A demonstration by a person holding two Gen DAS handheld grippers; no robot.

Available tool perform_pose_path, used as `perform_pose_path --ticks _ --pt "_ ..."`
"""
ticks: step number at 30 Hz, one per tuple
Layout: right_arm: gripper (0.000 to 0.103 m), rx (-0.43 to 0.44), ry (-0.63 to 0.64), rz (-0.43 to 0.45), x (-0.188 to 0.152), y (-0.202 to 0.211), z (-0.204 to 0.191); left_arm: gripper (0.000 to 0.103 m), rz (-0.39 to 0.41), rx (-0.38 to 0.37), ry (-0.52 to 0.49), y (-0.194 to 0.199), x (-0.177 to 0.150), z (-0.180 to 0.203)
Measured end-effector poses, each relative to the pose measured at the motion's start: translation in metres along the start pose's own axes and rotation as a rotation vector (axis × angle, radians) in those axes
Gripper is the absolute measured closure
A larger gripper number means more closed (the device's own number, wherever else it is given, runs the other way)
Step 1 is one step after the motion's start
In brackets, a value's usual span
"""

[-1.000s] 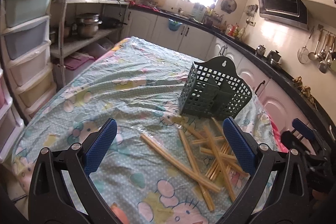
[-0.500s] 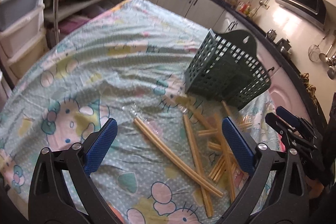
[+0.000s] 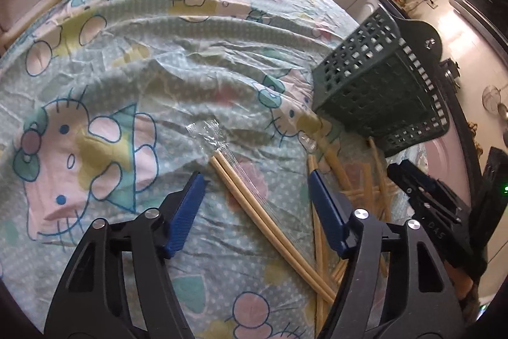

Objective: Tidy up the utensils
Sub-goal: 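Close the left tool on a chopstick while the right tool closes on another, then lift the held chopsticks with both tools and carry them above the green basket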

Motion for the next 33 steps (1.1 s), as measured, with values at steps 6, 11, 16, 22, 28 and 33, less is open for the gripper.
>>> perform_pose_path --ticks 6,11,16,22,28,33 --pt "0.066 0.035 -0.011 -0.074 0.004 -0.025 -0.004 0.053 -0.023 0.011 0.040 -0.006 0.012 -0.007" --pt "0.077 0.051 -0.018 -0.104 0.004 -0.036 -0.008 0.065 -0.029 0.043 0.050 -0.010 0.020 -0.010" --pt "0.089 0.078 -0.030 -0.111 0.007 -0.035 -0.008 0.085 -0.033 0.089 0.025 -0.011 0.023 -0.013" --pt "0.093 0.104 -0.042 -0.096 0.009 -0.022 -0.003 0.094 -0.036 0.090 0.010 -0.009 0.025 -0.018" --pt "0.093 0.140 -0.045 -0.045 0.008 0.005 0.008 0.100 -0.034 0.046 -0.019 -0.003 0.026 -0.015" --pt "0.093 0.161 -0.039 0.030 0.009 0.041 0.014 0.100 0.018 -0.024 -0.098 0.028 0.031 0.011"
Point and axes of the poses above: each gripper's, at about its wrist camera, not at the fingertips, and y roughly against the way its jaws point, z to its right, x to its top, the point moved 1 cm from there along -y, roughly the way its jaws point, and after that the axes turned 12 degrees about -x, right-handed, at the moved point
